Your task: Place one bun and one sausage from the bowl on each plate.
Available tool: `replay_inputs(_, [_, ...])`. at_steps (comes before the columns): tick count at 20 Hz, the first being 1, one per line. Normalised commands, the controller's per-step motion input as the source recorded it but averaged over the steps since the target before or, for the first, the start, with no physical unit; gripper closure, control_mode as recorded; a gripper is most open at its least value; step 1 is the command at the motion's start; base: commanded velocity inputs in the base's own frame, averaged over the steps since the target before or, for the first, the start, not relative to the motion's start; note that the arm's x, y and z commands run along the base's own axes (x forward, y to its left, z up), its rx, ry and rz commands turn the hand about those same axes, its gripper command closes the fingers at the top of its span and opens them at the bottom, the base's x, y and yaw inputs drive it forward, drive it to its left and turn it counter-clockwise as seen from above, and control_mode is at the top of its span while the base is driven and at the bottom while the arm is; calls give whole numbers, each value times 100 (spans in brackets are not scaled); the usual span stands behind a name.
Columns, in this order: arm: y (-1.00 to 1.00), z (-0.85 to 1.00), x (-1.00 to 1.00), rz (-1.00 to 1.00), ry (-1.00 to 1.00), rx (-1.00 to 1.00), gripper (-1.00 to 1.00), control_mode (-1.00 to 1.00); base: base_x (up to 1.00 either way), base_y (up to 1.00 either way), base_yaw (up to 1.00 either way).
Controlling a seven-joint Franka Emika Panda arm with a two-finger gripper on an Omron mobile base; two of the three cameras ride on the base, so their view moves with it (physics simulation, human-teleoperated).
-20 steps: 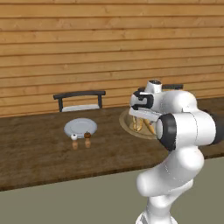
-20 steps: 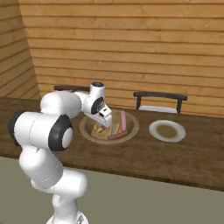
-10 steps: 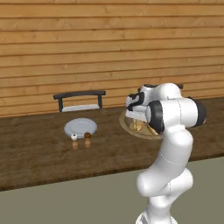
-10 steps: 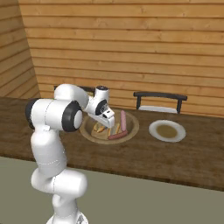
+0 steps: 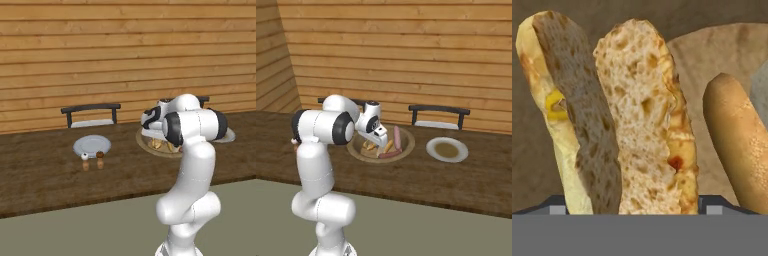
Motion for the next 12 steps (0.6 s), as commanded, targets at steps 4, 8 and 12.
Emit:
replay_inputs(4, [3,-49,0,0,0,-4,100,-100,0,0,0])
replay_inputs(8, [0,-5,0,0,-3,0,100,-100,0,0,0])
replay_inputs(12, [0,64,-47,0,-8,13,100,-100,0,0,0])
